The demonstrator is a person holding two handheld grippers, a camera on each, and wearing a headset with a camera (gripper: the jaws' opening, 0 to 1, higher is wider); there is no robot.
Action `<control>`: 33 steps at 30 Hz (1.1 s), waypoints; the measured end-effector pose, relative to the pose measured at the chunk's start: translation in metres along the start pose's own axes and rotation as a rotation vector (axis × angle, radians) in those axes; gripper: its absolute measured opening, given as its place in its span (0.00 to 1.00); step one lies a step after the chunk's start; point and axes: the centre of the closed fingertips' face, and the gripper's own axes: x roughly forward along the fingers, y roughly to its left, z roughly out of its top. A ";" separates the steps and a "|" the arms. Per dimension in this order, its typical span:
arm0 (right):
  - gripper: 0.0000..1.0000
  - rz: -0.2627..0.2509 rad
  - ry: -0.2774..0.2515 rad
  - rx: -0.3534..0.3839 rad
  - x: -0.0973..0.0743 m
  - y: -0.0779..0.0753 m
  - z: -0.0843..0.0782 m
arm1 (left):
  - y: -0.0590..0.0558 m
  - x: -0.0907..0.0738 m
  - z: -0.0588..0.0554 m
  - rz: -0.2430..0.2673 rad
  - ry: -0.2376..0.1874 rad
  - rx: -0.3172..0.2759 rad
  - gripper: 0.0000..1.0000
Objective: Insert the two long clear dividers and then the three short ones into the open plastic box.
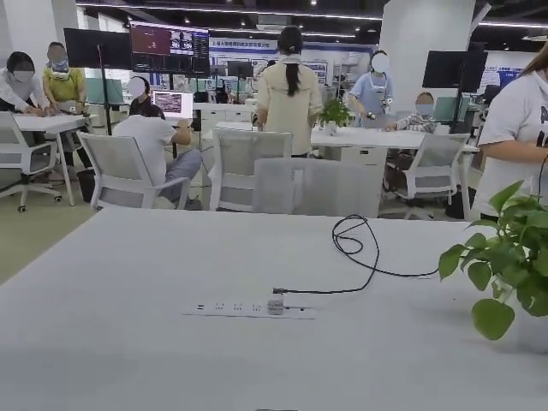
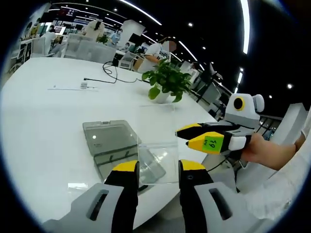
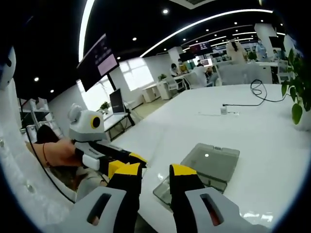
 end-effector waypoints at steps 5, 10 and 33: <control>0.20 0.007 0.011 0.030 0.004 0.004 -0.003 | -0.005 0.003 -0.001 -0.004 0.012 0.032 0.30; 0.17 -0.002 0.022 0.032 0.009 0.006 -0.006 | -0.009 0.006 -0.001 -0.007 0.016 0.063 0.30; 0.07 -0.063 0.035 0.139 0.010 0.000 -0.007 | -0.017 0.010 -0.004 -0.040 0.038 0.133 0.38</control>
